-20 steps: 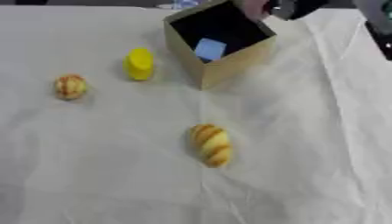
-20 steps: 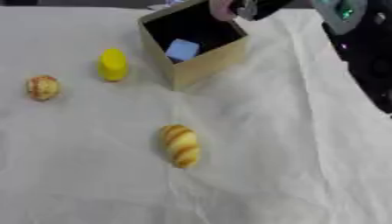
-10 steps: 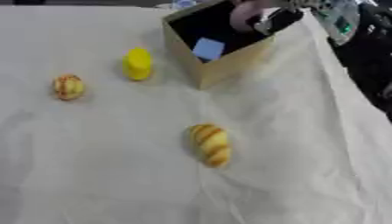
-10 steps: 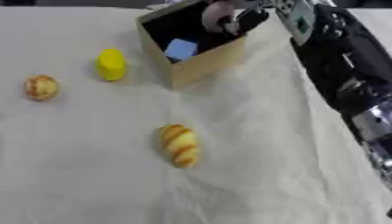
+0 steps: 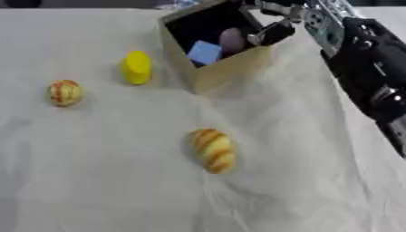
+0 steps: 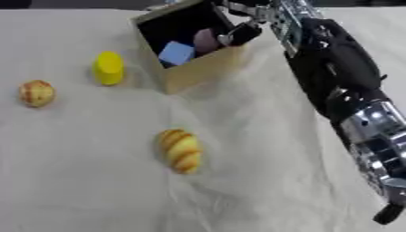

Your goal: Pick up objects on the table and place them in the box.

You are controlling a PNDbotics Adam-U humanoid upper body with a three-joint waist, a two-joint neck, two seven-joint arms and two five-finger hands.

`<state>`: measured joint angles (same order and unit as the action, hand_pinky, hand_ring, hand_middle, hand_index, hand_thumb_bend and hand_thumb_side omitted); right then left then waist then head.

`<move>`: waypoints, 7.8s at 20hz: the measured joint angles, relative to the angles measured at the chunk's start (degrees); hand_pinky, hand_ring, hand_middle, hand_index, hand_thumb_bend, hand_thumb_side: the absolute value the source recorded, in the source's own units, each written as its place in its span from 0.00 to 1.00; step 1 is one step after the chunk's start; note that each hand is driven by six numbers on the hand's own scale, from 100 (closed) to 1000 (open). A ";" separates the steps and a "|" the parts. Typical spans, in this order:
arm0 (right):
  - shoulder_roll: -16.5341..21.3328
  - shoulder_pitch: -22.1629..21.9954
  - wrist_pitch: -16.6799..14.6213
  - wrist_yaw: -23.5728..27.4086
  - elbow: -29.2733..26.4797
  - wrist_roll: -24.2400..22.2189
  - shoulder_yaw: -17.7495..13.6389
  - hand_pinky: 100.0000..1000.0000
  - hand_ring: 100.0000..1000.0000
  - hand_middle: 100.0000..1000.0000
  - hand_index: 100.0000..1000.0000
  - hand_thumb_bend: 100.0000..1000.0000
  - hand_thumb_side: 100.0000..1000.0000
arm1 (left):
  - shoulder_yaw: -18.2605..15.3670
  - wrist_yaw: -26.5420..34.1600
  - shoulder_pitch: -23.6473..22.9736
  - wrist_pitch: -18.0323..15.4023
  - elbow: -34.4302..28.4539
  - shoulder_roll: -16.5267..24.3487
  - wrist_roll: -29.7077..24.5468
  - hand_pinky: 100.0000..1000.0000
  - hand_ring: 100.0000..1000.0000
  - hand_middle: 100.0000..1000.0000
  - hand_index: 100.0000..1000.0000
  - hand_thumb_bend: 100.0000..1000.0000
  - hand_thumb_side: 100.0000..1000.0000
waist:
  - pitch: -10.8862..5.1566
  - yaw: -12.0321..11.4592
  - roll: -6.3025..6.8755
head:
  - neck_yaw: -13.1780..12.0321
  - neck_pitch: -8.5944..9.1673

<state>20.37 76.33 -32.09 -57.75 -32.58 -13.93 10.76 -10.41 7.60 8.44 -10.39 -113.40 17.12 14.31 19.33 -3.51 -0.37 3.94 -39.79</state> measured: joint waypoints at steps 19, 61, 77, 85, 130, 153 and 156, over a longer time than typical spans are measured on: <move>16.77 -8.62 -1.12 27.55 -37.23 -10.51 15.94 0.87 0.82 0.73 0.84 0.01 0.24 | 0.13 -0.08 -0.22 0.21 0.00 0.06 -0.20 0.83 0.61 0.58 0.78 0.08 0.74 | -1.31 1.74 -0.72 | -2.46 -0.03; 14.07 -20.15 12.59 34.47 -56.10 -29.75 30.53 0.88 0.84 0.74 0.88 0.03 0.48 | 0.36 0.18 -0.15 0.35 0.00 0.05 -0.60 0.83 0.61 0.59 0.78 0.08 0.75 | -1.23 2.44 -0.34 | -3.04 -0.57; 10.51 -22.50 9.39 26.52 -51.40 -27.66 30.80 0.85 0.77 0.50 0.74 0.20 0.39 | 0.66 0.54 0.45 0.26 0.00 -0.01 -1.04 0.83 0.61 0.58 0.78 0.07 0.76 | -0.20 1.44 -0.26 | -2.95 -0.51; 8.45 -22.62 7.70 23.97 -48.60 -22.55 30.86 0.79 0.62 0.34 0.53 0.09 0.30 | 0.67 1.01 0.61 0.26 0.00 -0.03 -1.23 0.83 0.61 0.58 0.78 0.07 0.78 | -0.20 1.40 -0.25 | -2.80 -0.47; -4.09 -0.81 4.41 -7.45 -4.88 1.36 0.34 0.89 0.92 0.84 0.89 0.15 0.19 | 1.13 1.45 1.27 0.35 0.00 -0.03 -2.18 0.83 0.61 0.57 0.78 0.07 0.77 | 0.25 -0.01 0.27 | -0.99 0.09; 11.12 -7.48 14.12 29.18 -43.26 -3.61 3.23 0.87 0.83 0.70 0.83 0.00 0.12 | 5.78 -9.59 18.06 3.93 9.12 18.86 -4.16 0.81 0.62 0.59 0.80 0.10 0.54 | -0.29 2.33 0.58 | -2.39 -0.07; 14.04 -10.62 16.43 34.72 -49.88 -4.38 3.35 0.87 0.82 0.68 0.82 0.00 0.21 | 9.39 -14.52 25.51 5.33 16.76 25.95 -8.45 0.80 0.65 0.61 0.82 0.16 0.52 | -0.25 2.84 0.74 | -2.66 -0.34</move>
<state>34.41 65.71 -15.66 -23.03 -82.46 -18.31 14.11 -1.02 -6.92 33.95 -5.06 -96.64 43.06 5.86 19.08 -0.66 0.37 1.29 -40.13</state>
